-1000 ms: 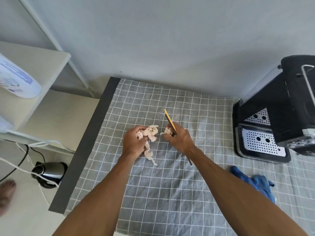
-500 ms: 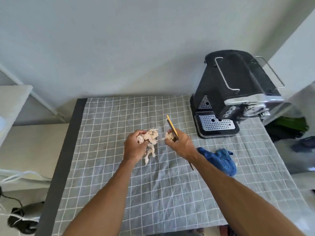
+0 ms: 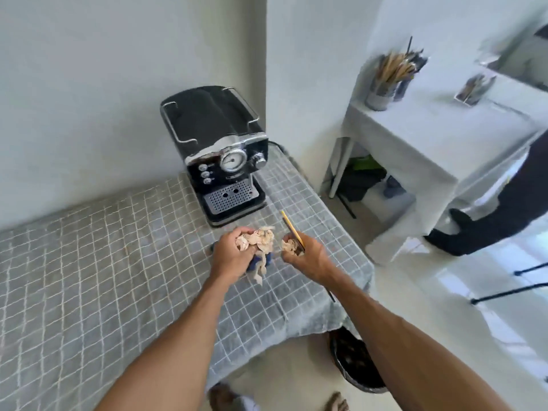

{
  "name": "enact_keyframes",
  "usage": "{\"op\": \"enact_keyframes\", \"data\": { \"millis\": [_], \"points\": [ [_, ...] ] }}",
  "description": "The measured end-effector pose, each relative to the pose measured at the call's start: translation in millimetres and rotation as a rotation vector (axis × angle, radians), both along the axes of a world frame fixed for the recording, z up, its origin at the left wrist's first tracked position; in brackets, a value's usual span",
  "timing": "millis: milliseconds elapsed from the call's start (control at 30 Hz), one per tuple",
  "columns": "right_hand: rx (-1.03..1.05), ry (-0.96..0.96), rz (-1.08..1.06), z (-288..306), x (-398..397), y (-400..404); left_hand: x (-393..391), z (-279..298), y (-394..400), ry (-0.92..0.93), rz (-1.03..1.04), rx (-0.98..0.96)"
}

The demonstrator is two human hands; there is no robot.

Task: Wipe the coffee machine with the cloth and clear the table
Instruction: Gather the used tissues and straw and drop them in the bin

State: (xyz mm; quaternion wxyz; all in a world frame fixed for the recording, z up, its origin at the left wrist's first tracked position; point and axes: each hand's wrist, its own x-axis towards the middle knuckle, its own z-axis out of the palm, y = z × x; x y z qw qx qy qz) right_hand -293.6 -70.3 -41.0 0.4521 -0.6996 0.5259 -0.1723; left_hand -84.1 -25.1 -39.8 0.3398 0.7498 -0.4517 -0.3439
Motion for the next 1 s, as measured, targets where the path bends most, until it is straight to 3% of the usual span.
{"op": "enact_keyframes", "data": {
  "millis": [200,400,667,1000],
  "points": [
    [-0.013,0.031,-0.241,-18,-168,22,-163,-12,-15,-0.002,-0.227,0.013],
    [0.104,0.116,-0.406,-63,-282,50,-285,-58,-11,0.029,-0.402,0.099],
    [0.326,0.235,-0.444,-161,-358,80,-351,-167,8,0.037,-0.453,0.291],
    [0.603,0.262,-0.492,-288,-378,70,-381,-285,18,0.079,-0.442,0.415]
  ]
}}
